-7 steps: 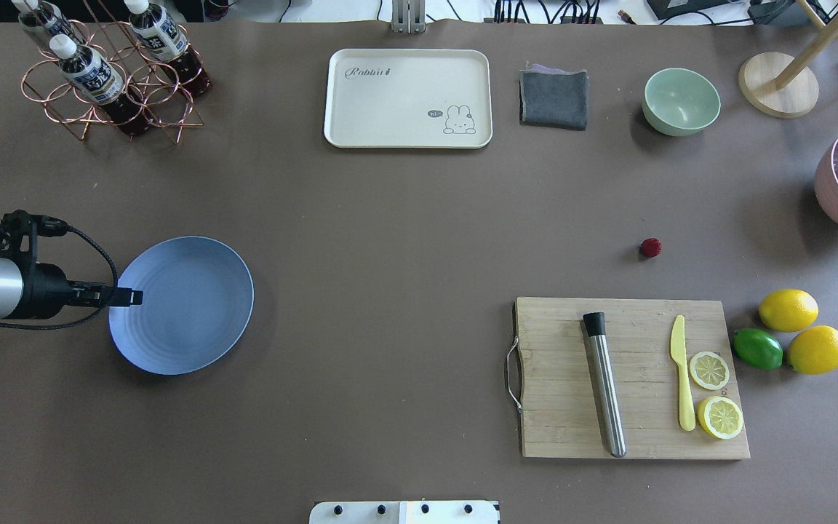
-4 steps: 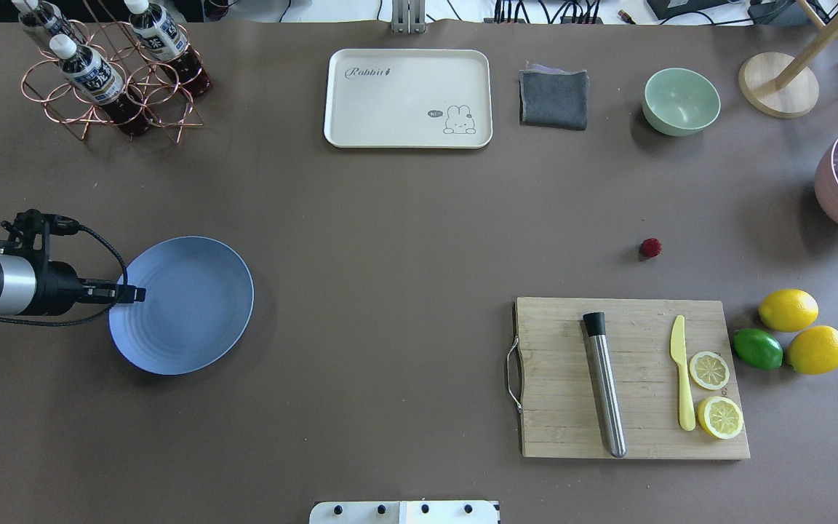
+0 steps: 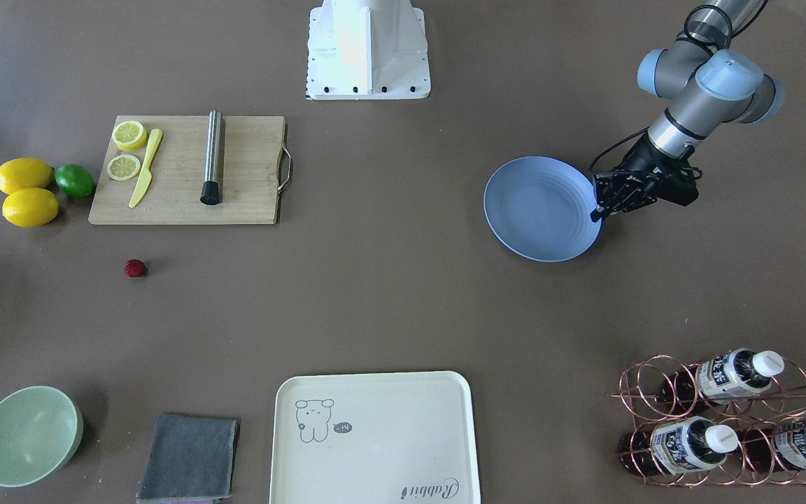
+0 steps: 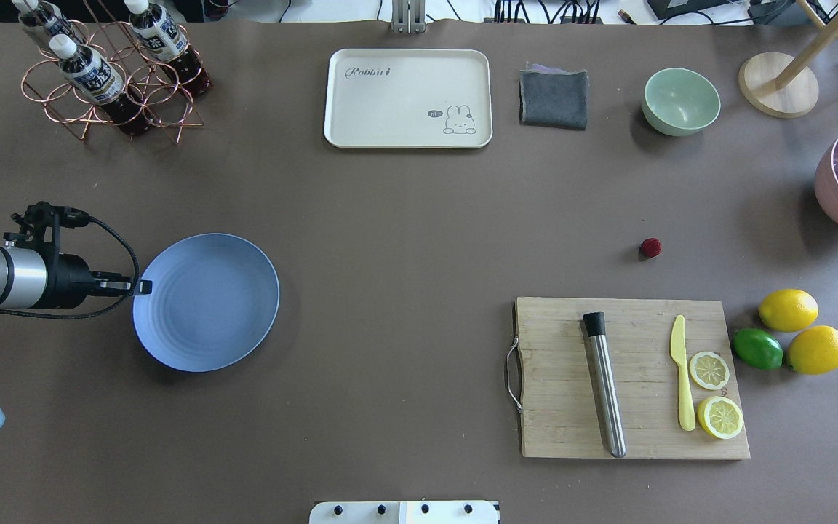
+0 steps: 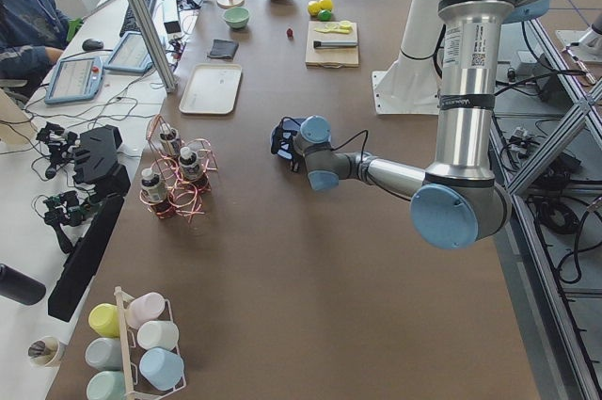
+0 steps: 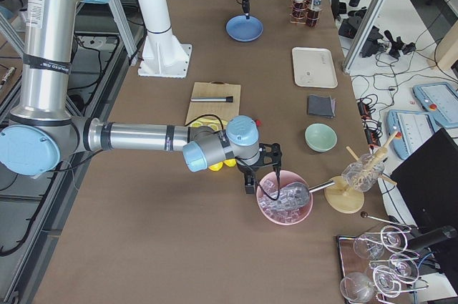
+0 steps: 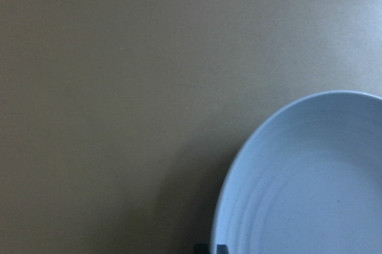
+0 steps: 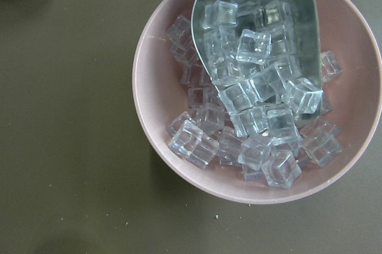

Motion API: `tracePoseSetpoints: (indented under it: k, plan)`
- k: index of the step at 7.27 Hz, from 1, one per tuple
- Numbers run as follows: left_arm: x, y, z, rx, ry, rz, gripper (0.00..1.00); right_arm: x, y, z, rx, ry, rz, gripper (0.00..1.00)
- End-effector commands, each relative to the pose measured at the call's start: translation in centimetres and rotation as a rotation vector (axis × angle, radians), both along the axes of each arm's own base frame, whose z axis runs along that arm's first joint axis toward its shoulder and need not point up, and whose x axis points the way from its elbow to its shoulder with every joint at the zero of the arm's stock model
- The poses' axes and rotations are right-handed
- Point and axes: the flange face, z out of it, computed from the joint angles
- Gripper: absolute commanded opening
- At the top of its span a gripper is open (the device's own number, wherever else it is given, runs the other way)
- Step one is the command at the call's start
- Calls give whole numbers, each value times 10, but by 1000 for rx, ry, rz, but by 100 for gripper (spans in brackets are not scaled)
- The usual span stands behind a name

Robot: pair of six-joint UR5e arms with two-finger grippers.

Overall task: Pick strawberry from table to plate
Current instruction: 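Push the light blue plate with the left gripper toward the table's middle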

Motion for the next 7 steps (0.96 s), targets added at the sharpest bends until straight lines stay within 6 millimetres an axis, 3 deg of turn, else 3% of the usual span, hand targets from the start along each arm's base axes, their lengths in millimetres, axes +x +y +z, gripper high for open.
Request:
tracePoseSetpoints:
  k: [1,2,3,4,7]
  plan:
    - [54,-45,-84,-36,18,-20,0,0,0,-1,1,0,0,100]
    - [90,-73,-114,-58,30,-28,0,-1,0,-1,2,-2,-2,100]
    - [116,-79,-124,-62,31,-13,0,-1,0,0,1,-2,-4,100]
    - [126,-87,-143,-51,47,-13,0,-2,0,-1,2,-3,-6,100]
    - [166,-62,-170,-30,71,4,0,-3,0,0,0,-3,-7,100]
